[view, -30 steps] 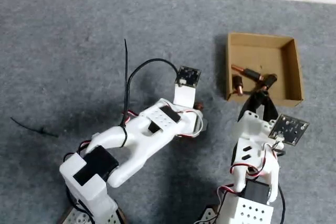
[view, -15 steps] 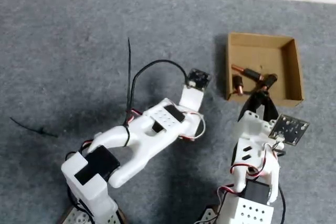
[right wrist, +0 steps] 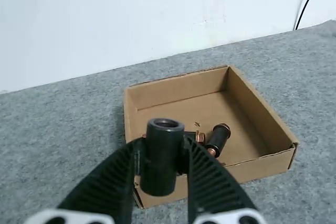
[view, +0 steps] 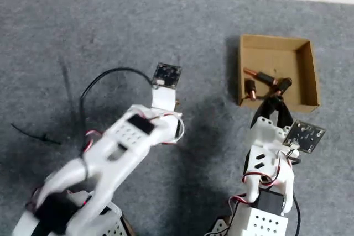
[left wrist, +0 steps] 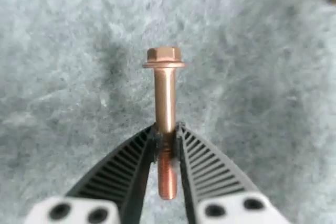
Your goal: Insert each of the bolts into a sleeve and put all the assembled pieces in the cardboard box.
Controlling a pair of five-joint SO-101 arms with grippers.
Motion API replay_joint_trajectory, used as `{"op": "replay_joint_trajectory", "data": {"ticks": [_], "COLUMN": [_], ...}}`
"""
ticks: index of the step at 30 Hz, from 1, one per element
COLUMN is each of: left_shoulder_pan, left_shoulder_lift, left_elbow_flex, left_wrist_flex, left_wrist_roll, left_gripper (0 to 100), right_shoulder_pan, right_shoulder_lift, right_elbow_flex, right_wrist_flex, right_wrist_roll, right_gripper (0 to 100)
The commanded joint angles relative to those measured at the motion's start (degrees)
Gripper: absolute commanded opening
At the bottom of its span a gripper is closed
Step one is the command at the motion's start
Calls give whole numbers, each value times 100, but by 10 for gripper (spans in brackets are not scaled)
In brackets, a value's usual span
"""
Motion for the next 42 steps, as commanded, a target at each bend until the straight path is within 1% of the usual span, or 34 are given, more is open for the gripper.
{"op": "replay_joint_trajectory", "data": {"ticks": [1,5,13,15,18,23,25,27,29,31,34,37,38,40,42], "left_shoulder_pan": [-215,-321,-646,-646,-620,-646,-637,-646,-734,-892,-1165,-1191,-1182,-1165,-1130], "left_shoulder_lift": [-1622,-2774,-4936,-5420,-6079,-7073,-7442,-7793,-8136,-8409,-8488,-8470,-8470,-8470,-8470], "left_elbow_flex": [822,1675,2949,3301,3758,4145,4286,4374,4374,4365,4312,4180,4110,3996,3943], "left_wrist_flex": [-774,-1389,-2224,-2497,-2848,-2936,-2936,-2927,-2919,-2919,-2936,-2927,-2927,-2919,-2919], "left_wrist_roll": [-53,-62,-62,-62,-62,-62,-62,-70,-255,-369,-343,-334,-290,149,484], "left_gripper": [5,5,5,5,5,5,5,5,5,5,5,5,5,5,5], "right_shoulder_pan": [22,22,13,-119,-505,-980,-1262,-1560,-1824,-2149,-2879,-3521,-3679,-3916,-4127], "right_shoulder_lift": [-84,-84,-84,-84,-84,-92,-92,-92,-92,-92,-92,-92,-92,-92,-92], "right_elbow_flex": [778,778,778,778,778,778,778,778,734,664,673,664,664,664,664], "right_wrist_flex": [-180,-180,-180,-180,-171,-198,-207,-207,-259,-585,-1182,-1569,-1604,-1604,-1604], "right_wrist_roll": [-44,-44,-44,-44,-18,835,1064,1073,1081,1081,1116,1116,1116,1169,1600], "right_gripper": [10,10,10,10,10,6,6,6,6,6,6,6,6,6,6]}}
